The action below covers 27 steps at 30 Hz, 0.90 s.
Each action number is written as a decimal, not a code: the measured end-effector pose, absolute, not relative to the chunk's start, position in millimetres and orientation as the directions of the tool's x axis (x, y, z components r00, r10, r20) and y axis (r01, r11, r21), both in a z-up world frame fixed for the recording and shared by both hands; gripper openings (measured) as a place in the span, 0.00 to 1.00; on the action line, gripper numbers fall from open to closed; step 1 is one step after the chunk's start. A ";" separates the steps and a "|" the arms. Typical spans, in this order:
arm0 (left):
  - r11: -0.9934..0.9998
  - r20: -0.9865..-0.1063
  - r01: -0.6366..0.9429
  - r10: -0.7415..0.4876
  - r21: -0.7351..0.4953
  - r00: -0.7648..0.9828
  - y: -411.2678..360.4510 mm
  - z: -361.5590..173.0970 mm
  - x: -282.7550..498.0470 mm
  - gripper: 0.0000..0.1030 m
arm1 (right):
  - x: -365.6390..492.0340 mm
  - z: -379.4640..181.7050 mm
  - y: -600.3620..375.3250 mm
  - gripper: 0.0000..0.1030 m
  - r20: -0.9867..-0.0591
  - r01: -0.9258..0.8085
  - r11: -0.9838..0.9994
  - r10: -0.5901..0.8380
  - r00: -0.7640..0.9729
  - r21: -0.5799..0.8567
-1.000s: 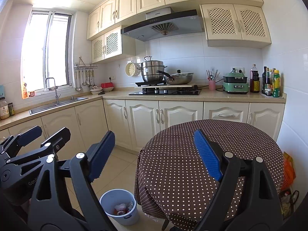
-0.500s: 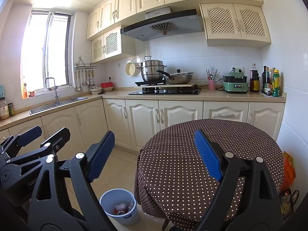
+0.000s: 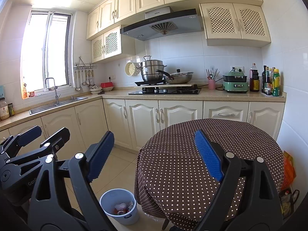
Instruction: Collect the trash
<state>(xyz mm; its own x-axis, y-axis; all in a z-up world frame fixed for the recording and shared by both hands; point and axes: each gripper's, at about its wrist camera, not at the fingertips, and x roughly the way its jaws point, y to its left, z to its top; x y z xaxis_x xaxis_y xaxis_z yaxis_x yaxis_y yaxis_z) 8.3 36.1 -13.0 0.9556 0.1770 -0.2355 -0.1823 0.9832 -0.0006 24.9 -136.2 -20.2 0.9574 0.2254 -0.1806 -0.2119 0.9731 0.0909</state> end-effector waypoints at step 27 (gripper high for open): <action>0.983 -0.237 -0.183 0.179 0.001 0.955 40.6 -13.0 8.2 0.77 | 23.0 -20.0 -131.2 0.83 -0.185 -0.211 0.973 0.225 0.957 0.092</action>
<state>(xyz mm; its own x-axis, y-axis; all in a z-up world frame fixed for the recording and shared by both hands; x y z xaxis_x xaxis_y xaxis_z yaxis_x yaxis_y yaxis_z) 8.2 40.6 -13.0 0.9550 0.1785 -0.2371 -0.1834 0.9830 0.0014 23.0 -131.2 -20.0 0.9565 0.2253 -0.1853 -0.2113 0.9731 0.0924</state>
